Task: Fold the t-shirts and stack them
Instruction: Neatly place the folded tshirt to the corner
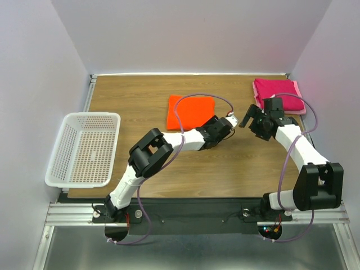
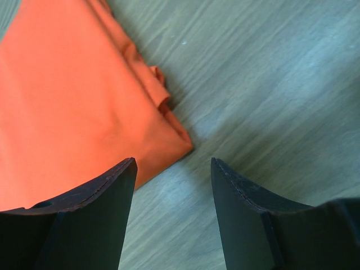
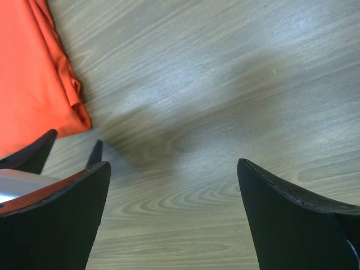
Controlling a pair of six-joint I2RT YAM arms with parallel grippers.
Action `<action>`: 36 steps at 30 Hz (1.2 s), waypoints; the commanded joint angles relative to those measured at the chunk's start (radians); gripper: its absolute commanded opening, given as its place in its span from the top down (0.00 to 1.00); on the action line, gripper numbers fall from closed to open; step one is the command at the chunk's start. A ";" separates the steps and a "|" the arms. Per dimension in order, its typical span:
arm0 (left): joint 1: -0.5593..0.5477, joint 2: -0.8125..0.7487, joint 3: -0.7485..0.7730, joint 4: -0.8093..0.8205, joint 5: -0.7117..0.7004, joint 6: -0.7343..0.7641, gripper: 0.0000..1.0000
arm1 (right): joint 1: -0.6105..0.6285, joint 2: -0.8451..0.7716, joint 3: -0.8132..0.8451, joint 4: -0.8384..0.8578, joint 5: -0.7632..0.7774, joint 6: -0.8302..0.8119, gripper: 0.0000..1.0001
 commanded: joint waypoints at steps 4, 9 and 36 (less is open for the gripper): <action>-0.017 0.028 0.068 0.016 -0.050 0.040 0.34 | 0.004 -0.033 -0.010 -0.001 0.013 0.018 0.00; -0.017 0.073 0.069 0.025 -0.167 0.070 0.38 | 0.004 -0.004 0.007 0.002 -0.041 0.027 0.00; 0.072 -0.147 -0.073 0.068 -0.015 -0.057 1.00 | -0.003 0.258 0.140 0.283 -0.279 0.229 0.00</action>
